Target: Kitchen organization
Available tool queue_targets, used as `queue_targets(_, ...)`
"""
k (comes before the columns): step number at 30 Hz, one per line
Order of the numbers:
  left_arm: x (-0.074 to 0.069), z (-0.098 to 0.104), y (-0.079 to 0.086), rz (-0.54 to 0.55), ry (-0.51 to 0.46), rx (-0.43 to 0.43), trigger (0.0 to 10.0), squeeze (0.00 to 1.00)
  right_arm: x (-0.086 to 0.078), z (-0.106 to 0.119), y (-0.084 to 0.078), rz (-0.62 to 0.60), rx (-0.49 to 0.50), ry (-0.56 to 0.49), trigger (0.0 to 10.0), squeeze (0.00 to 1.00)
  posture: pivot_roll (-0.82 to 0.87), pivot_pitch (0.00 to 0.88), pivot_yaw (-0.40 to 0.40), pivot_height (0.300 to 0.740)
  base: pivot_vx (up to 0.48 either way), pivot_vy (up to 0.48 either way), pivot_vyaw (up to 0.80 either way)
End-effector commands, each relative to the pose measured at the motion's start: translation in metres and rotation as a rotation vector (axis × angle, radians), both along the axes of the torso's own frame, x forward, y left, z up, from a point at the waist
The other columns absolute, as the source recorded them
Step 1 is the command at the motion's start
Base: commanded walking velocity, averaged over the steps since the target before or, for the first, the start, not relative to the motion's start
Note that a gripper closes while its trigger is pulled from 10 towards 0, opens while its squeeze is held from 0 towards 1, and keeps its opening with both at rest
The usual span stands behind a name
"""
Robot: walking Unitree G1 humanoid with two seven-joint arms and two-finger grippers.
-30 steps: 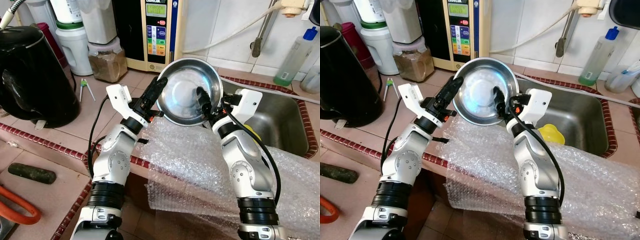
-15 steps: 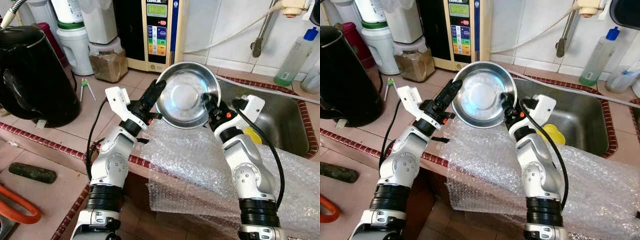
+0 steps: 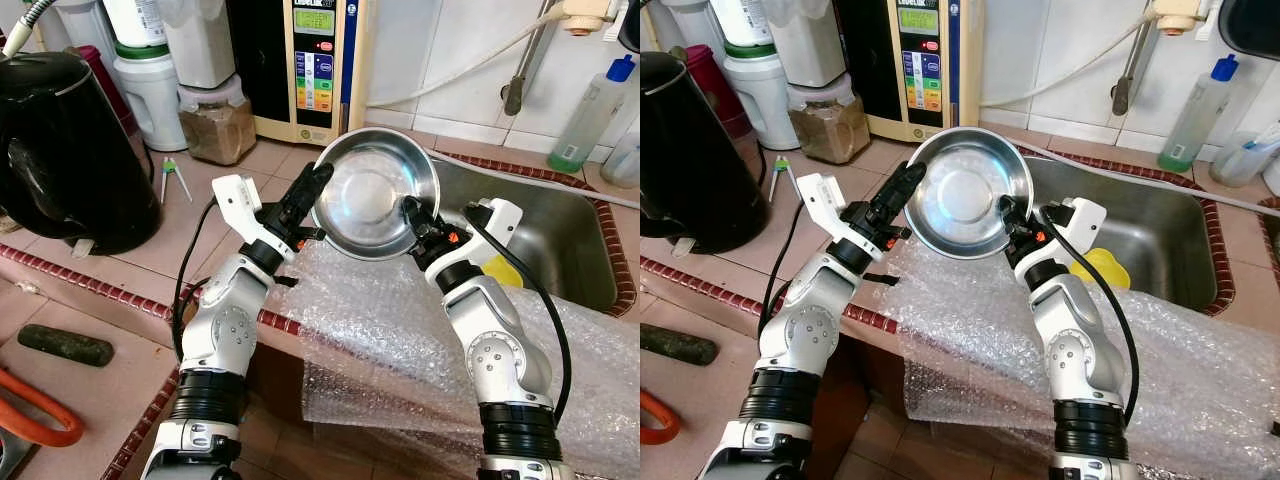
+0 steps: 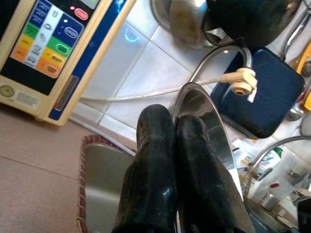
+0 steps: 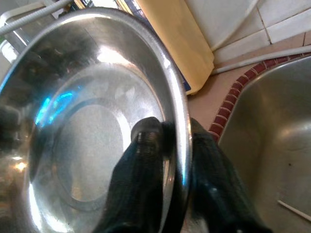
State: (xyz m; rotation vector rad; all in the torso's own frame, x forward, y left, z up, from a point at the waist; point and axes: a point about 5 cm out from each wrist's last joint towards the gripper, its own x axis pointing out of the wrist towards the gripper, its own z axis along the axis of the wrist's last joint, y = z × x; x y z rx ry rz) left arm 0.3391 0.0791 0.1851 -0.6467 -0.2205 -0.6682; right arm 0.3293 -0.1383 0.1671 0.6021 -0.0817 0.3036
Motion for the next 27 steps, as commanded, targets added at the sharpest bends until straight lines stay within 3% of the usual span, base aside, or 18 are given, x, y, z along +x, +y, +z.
queue_targets(1, -0.002, 0.01, -0.001, -0.013, -0.051, -0.006, 0.0, 0.0, 0.0, -0.004, -0.007, -0.033, -0.005, 0.036, 0.0, 0.0, -0.03, 0.026, 0.021, 0.74, 0.0, 0.0, 0.0)
queue_targets(11, -0.003, 0.006, -0.003, -0.02, -0.046, 0.018, 0.0, 0.0, 0.0, -0.006, -0.009, -0.053, -0.004, 0.048, 0.0, 0.0, -0.04, 0.03, 0.019, 0.74, 0.0, 0.0, 0.0)
queue_targets(12, -0.003, 0.005, -0.004, -0.019, -0.041, 0.049, 0.0, 0.0, 0.0, -0.007, -0.012, -0.069, 0.001, 0.055, 0.0, 0.0, -0.04, 0.032, 0.021, 0.74, 0.0, 0.0, 0.0)
queue_targets(13, -0.003, 0.002, -0.004, -0.016, -0.033, 0.071, 2.8, 0.0, 0.0, -0.007, -0.013, -0.073, 0.001, 0.056, 0.0, 0.0, -0.04, 0.032, 0.021, 0.74, 0.0, 0.0, 0.0)
queue_targets(15, -0.003, 0.001, -0.005, -0.015, -0.028, 0.085, 2.8, 0.0, 0.0, -0.007, -0.013, -0.074, 0.002, 0.056, 0.0, 0.0, -0.04, 0.033, 0.022, 0.74, 0.0, 0.0, 0.0)
queue_targets(16, -0.003, -0.002, -0.006, -0.019, -0.011, 0.103, 10.0, 1.0, 0.0, -0.007, -0.013, -0.076, 0.002, 0.056, 0.0, 0.0, -0.04, 0.033, 0.022, 0.74, 0.0, 0.0, 0.0)
queue_targets(23, -0.008, -0.013, -0.012, -0.056, -0.015, 0.207, 10.0, 1.0, 0.003, -0.008, -0.016, -0.129, -0.003, 0.067, 0.0, 0.0, -0.03, 0.035, 0.026, 0.74, 0.0, 0.0, 0.0)
queue_targets(27, -0.013, -0.023, -0.016, -0.093, -0.019, 0.317, 10.0, 1.0, 0.009, -0.006, -0.033, -0.255, -0.022, 0.076, 0.0, 0.0, -0.03, 0.038, 0.028, 0.74, 0.0, 0.0, 0.0)
